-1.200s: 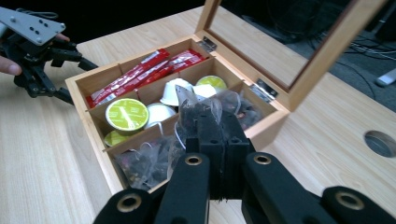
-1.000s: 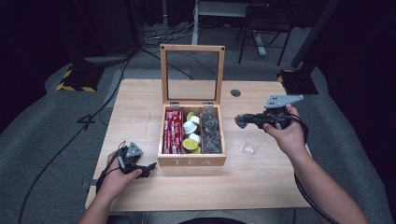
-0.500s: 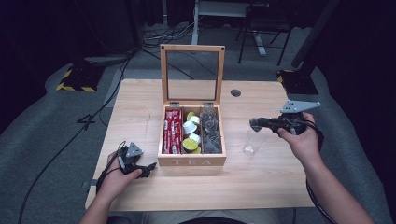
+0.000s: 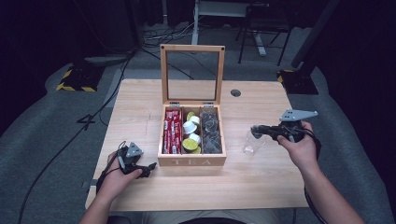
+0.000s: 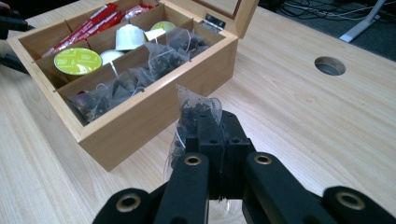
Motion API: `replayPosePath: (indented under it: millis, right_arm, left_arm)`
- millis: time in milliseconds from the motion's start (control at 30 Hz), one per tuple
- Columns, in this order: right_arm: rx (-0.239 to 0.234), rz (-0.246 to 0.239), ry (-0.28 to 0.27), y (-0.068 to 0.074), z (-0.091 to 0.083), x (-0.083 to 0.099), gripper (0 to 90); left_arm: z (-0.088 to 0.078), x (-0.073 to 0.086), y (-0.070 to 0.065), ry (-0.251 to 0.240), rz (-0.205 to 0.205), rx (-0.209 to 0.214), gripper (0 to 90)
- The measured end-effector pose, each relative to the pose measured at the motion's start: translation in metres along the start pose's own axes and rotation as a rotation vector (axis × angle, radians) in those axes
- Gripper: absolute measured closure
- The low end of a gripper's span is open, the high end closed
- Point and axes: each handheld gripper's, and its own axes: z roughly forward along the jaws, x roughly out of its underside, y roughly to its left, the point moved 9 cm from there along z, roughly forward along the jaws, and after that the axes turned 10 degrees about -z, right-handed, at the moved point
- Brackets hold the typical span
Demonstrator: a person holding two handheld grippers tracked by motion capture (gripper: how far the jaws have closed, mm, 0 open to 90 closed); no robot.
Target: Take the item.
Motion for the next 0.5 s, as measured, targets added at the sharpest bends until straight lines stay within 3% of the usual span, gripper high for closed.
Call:
replayPosePath:
  millis: [267, 500]
  right_arm:
    - [0.024, -0.006, 0.037, 0.0, 0.007, 0.013, 89.9]
    - [0.018, 0.0, 0.057, 0.0, 0.012, 0.02, 89.8]
  left_arm:
    - [0.0, 0.0, 0.0, 0.0, 0.0, 0.0, 16.9]
    - [0.0, 0.0, 0.0, 0.0, 0.0, -0.001, 16.9]
